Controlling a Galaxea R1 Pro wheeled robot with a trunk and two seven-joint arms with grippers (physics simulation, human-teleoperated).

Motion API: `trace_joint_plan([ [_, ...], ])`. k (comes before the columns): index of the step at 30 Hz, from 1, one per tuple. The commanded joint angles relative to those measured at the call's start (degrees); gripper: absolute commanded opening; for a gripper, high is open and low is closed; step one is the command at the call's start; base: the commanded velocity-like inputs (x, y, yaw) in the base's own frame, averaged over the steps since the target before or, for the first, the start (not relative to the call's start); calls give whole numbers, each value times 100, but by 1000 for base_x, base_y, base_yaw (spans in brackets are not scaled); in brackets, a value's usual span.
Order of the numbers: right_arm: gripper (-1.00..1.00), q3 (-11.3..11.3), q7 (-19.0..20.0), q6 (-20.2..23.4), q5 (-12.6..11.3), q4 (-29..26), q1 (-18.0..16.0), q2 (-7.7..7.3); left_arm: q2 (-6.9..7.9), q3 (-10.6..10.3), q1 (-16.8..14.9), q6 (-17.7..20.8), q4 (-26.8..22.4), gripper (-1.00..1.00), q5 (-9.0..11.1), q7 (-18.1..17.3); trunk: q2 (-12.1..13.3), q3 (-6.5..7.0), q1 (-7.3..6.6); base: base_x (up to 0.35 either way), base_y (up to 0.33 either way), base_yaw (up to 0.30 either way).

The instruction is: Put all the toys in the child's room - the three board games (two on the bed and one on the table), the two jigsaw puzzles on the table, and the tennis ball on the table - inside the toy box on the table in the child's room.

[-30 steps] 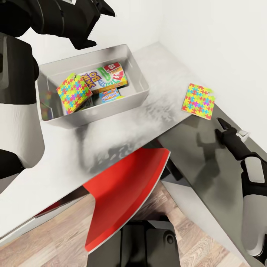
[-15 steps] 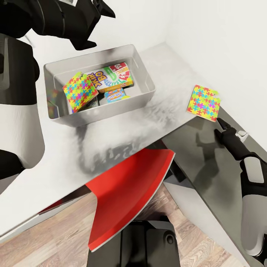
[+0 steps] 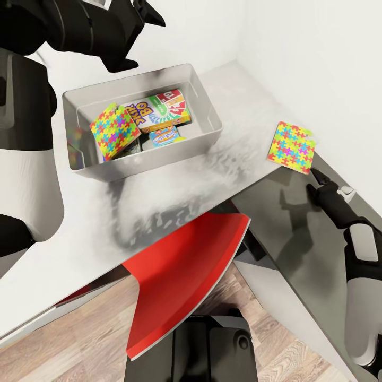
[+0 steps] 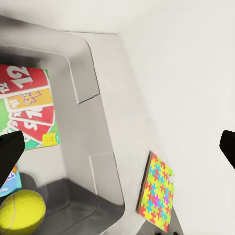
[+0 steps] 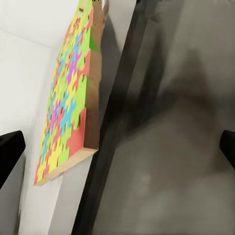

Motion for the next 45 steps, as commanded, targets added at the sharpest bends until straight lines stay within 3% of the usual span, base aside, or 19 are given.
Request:
trace_joint_plan([
  [1,100,-12,2,53,-37,-2,-17,1,4,-7,-5,7,-1,100,43,50,-9,-6,3,0,0,1],
  [16,100,-9,-2,66,-38,4,-117,13,3,-90,41,7,-1,100,43,50,-9,-6,3,0,0,7],
  [45,100,-12,-10,73,-36,-10,-127,-17,4,-165,51,7,3,100,43,50,-9,-6,3,0,0,91],
])
